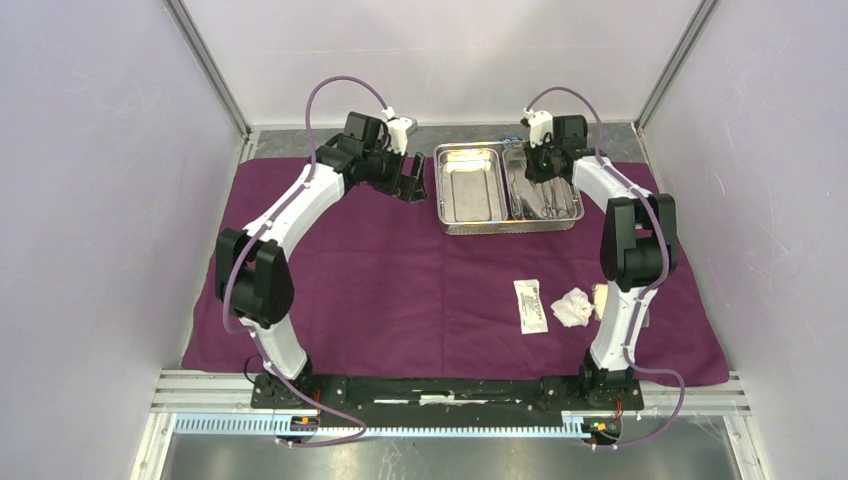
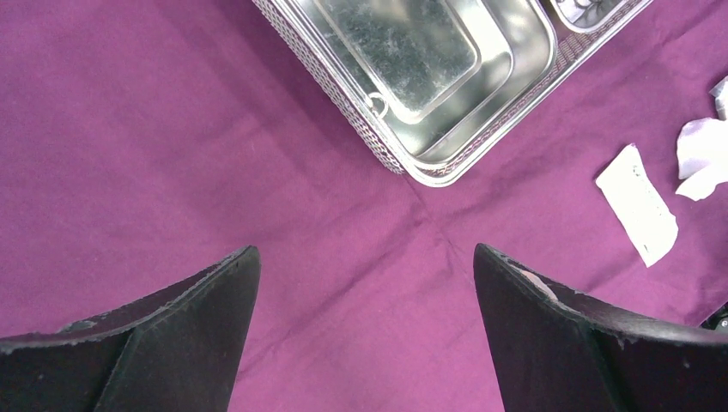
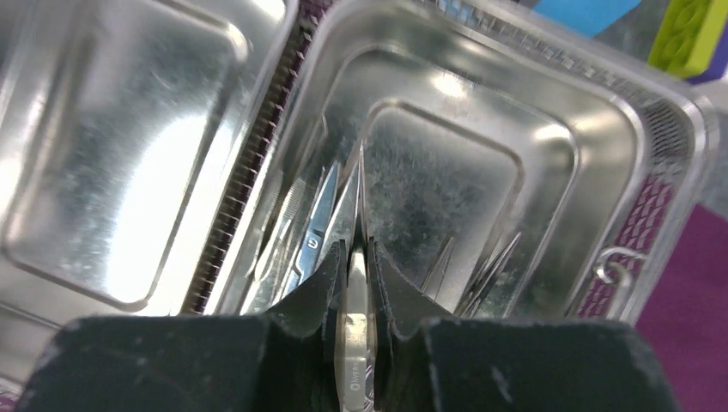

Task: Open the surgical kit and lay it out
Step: Pick up the medical item from the container, then adjust the medical item.

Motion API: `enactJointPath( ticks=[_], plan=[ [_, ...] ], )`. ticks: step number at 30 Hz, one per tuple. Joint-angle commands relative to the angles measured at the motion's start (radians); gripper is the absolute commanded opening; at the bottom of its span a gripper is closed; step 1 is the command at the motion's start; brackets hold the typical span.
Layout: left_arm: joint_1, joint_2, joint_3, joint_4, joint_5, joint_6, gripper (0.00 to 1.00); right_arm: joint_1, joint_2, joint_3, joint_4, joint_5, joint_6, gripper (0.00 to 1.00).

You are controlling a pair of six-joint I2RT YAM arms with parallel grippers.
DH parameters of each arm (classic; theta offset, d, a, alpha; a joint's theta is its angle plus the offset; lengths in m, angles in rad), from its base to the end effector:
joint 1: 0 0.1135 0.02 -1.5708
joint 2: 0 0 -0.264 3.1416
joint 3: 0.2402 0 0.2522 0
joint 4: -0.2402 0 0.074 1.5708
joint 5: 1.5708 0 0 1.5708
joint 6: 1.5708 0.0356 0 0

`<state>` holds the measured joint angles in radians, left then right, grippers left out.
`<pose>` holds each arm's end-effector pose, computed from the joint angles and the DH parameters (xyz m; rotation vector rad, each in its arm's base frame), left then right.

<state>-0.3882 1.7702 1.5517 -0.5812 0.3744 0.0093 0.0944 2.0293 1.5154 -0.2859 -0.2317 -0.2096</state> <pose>0.3645 -0.1631 0.3009 0.6495 2.2977 -0.6248 0.4526 0.0511 0.2041 -0.4658 2.3074 0.2182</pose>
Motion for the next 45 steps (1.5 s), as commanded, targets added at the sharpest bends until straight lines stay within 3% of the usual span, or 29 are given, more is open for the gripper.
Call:
enactJointPath(
  ticks=[1,7,11,17,24,35,45],
  plan=[
    [0.004,0.022,0.069,0.023,0.042,-0.016,1.0,0.002,-0.103,0.078,0.045,-0.067,0.04,0.09],
    [0.005,0.055,0.121,0.038,0.117,-0.037,1.0,0.002,-0.13,0.105,0.056,-0.169,0.089,0.08],
    [0.006,0.056,0.125,0.1,0.21,-0.072,1.0,0.002,-0.17,0.062,0.127,-0.334,0.143,0.08],
    [0.005,0.028,0.085,0.255,0.423,-0.175,0.99,0.012,-0.273,-0.138,0.436,-0.648,0.368,0.08],
    [0.005,-0.021,0.025,0.399,0.581,-0.303,0.95,0.077,-0.385,-0.402,0.87,-0.827,0.63,0.06],
    [0.006,-0.178,-0.153,0.568,0.692,-0.331,0.89,0.168,-0.464,-0.61,1.431,-0.926,0.99,0.05],
    [0.004,-0.265,-0.298,0.814,0.675,-0.478,0.77,0.218,-0.505,-0.655,1.414,-0.887,0.972,0.05]
  ],
)
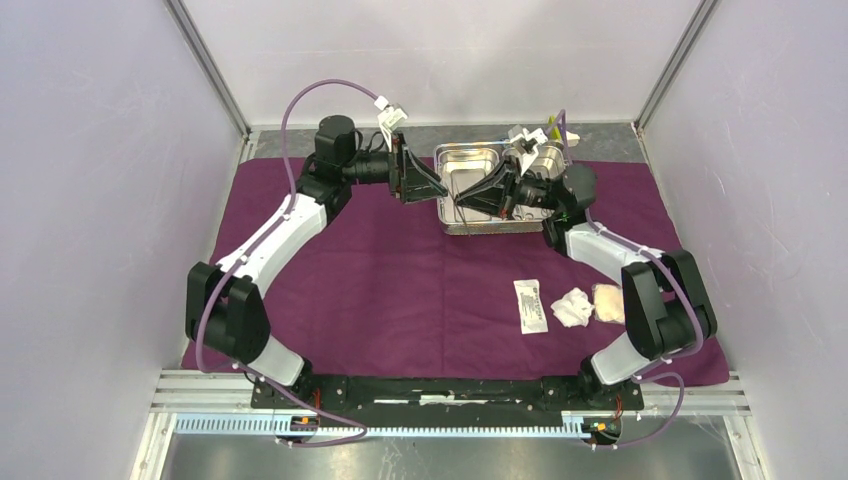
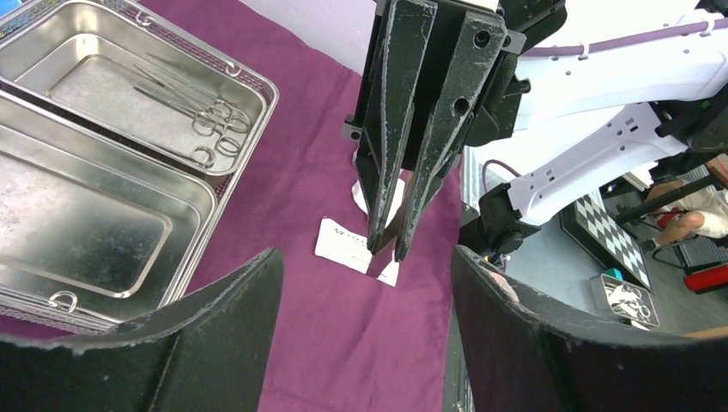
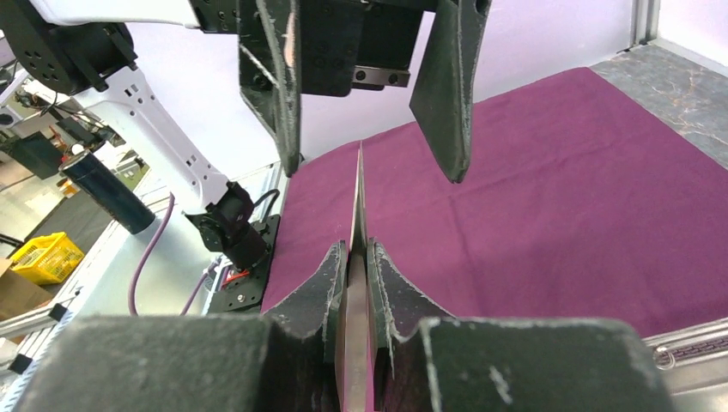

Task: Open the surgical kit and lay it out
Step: Adjust the medical item.

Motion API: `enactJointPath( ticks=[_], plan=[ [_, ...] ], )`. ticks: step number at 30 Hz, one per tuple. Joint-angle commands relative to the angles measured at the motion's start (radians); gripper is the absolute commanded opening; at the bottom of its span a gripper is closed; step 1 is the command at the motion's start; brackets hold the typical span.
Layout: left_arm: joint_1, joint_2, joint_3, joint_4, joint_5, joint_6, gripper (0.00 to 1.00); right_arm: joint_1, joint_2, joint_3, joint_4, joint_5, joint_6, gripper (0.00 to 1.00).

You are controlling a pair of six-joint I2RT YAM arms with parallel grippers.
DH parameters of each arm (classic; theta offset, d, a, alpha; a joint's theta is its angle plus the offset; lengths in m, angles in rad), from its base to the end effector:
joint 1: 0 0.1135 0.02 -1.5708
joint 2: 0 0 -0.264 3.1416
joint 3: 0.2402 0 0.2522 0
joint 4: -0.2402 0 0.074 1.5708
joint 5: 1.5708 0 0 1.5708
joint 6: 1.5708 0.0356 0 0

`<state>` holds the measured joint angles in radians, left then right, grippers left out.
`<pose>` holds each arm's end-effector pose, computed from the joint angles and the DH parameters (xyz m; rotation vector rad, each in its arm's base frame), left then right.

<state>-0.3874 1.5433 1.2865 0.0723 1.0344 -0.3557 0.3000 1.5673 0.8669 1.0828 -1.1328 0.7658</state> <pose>0.3176 -0.1626 0.3563 0.8340 1.6948 -1.4203 0.3035 0.1276 0.2987 -0.8002 1.3905 1.5183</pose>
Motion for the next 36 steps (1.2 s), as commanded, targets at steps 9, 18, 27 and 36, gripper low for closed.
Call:
enactJointPath(
  ticks=[9,18,27,36],
  plan=[
    [-0.042,-0.03,-0.037,0.056,-0.301,-0.239,0.75,0.044,-0.104,0.09,-0.58,0.239,-0.458,0.0],
    [-0.133,0.07,0.1,-0.193,-0.536,-0.256,0.75,0.085,-0.094,0.18,-0.842,0.462,-0.6,0.0],
    [-0.136,0.141,0.175,-0.24,-0.573,-0.292,0.65,0.091,-0.108,0.166,-0.859,0.5,-0.62,0.0],
    [-0.136,0.169,0.169,-0.221,-0.554,-0.323,0.52,0.092,-0.09,0.175,-0.854,0.497,-0.604,0.0]
  ],
)
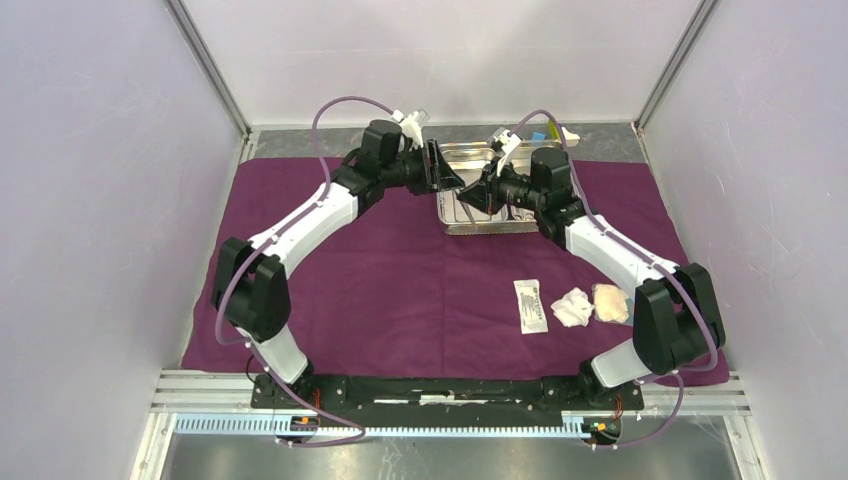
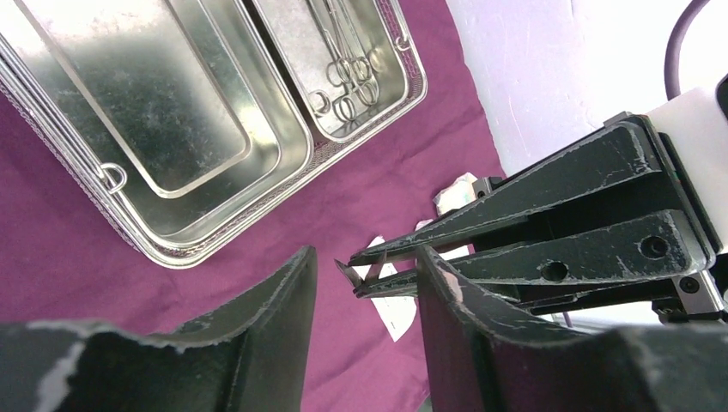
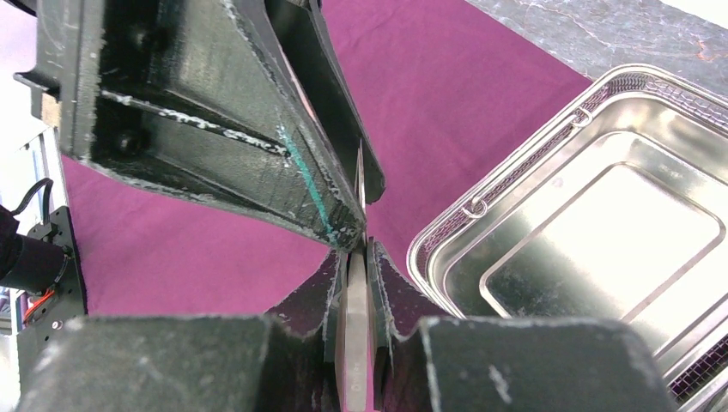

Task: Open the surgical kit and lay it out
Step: Adjust the medical item.

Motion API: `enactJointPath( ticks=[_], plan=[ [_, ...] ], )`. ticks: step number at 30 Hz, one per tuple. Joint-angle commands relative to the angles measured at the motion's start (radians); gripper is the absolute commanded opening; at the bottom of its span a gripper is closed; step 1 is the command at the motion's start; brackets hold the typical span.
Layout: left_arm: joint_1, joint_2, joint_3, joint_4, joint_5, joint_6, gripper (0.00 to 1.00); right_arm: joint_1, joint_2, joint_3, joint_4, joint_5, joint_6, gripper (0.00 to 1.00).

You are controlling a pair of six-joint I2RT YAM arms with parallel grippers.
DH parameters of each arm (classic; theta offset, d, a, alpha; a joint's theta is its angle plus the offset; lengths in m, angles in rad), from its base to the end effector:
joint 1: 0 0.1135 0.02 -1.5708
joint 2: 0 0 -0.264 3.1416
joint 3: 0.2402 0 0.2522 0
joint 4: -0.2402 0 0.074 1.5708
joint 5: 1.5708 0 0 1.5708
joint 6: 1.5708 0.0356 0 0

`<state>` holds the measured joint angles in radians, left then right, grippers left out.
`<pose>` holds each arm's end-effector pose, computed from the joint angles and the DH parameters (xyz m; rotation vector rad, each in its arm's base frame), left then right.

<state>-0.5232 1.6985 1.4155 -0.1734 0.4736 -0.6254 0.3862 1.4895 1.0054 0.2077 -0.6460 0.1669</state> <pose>0.3388 -0.2142 0.3180 0.2145 2.1787 -1.1714 0.3086 0.1486 0.2878 -0.6658 1.7828 0.9748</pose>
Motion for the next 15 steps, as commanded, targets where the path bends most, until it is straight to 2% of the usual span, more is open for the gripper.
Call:
enactJointPath(
  ticks=[1,10,15],
  plan=[
    [-0.001,0.02,0.044,0.027,0.014,-0.057,0.5,0.005,-0.01,0.036,0.023,0.012,-0.003,0.0],
    [0.0,0.056,0.06,0.038,0.044,-0.088,0.33,0.006,-0.002,0.037,0.021,0.024,0.0,0.01],
    [0.0,0.062,0.072,0.037,0.052,-0.077,0.22,0.006,0.002,0.032,0.021,0.022,-0.002,0.06]
  ],
)
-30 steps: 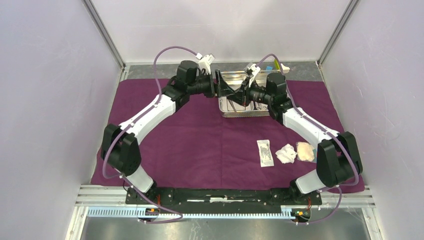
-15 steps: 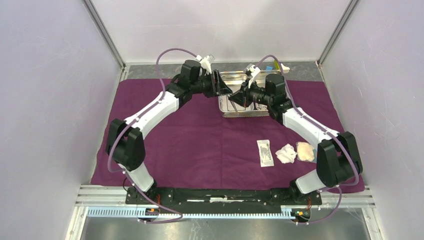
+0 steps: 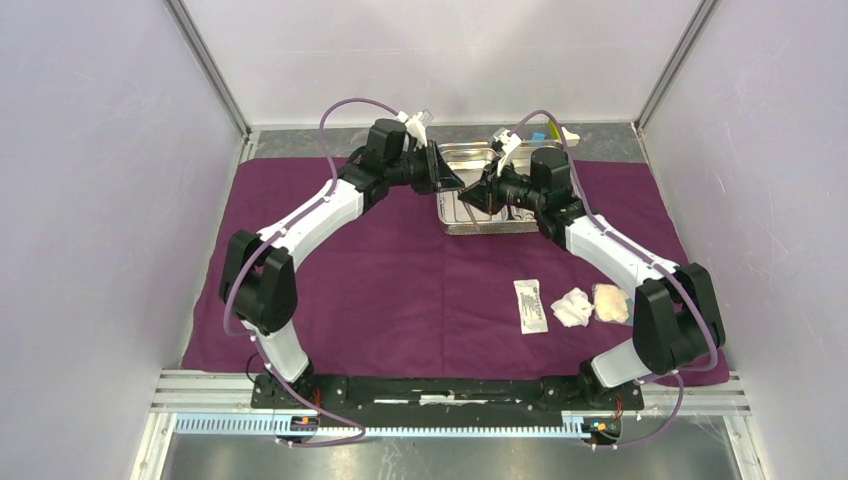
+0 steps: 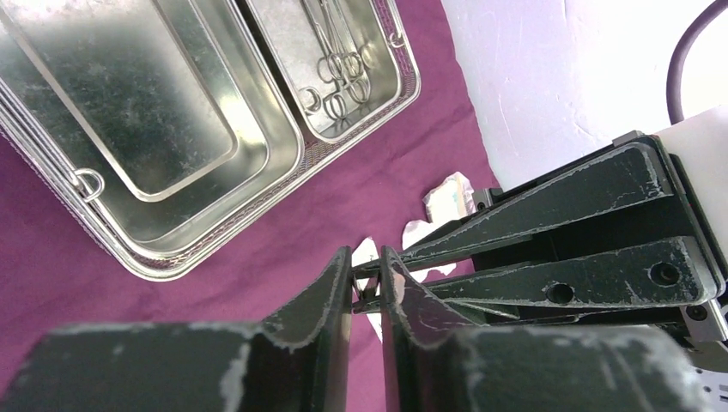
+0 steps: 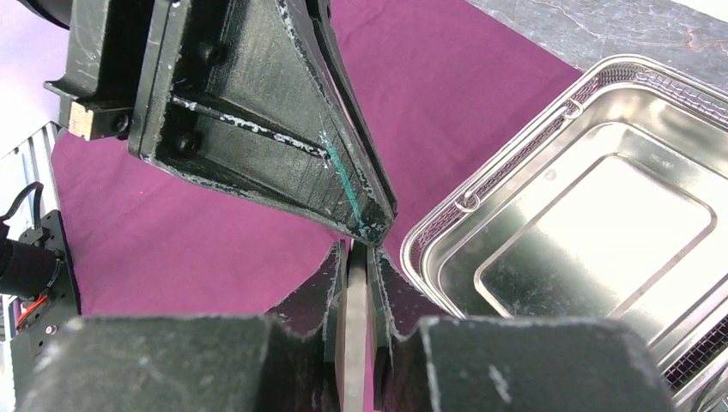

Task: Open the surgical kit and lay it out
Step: Adjust the medical item.

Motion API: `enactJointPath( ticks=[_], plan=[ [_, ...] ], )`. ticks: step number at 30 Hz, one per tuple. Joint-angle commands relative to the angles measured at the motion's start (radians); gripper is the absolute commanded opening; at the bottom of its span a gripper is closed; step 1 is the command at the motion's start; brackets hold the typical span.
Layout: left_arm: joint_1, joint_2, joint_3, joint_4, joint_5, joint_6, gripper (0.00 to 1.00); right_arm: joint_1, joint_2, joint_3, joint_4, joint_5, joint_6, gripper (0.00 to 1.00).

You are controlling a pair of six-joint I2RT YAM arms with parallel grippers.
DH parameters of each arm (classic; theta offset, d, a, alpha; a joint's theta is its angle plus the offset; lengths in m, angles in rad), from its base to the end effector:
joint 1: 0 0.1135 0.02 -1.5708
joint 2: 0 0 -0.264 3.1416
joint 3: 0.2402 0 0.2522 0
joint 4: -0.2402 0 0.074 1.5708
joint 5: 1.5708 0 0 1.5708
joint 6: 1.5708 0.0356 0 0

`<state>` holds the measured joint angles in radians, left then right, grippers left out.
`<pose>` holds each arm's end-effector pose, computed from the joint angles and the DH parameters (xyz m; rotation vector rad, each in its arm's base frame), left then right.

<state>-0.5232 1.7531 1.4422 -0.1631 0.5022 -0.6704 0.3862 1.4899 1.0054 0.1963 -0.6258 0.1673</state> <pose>0.3492 -0.2212 0.3073 0.1817 2.2152 -1.2198 0.3089 0.1481 0.2864 -0.6497 1.7998 0.9582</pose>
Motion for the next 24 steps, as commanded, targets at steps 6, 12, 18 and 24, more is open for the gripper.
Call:
enactJointPath(
  ticks=[6,12,18,24],
  plan=[
    [0.005,0.014,0.085,-0.007,0.037,0.056,0.07,0.005,-0.003,0.021,0.036,-0.032,-0.018,0.27],
    [0.052,0.004,0.084,0.028,0.124,0.139,0.02,-0.003,-0.044,-0.008,0.0,-0.078,-0.098,0.59],
    [0.066,-0.012,0.058,0.093,0.307,0.227,0.02,-0.027,-0.058,-0.044,0.018,-0.22,-0.122,0.75],
    [0.066,-0.04,-0.003,0.204,0.436,0.252,0.02,-0.029,-0.044,-0.079,0.07,-0.369,-0.121,0.75]
  ],
)
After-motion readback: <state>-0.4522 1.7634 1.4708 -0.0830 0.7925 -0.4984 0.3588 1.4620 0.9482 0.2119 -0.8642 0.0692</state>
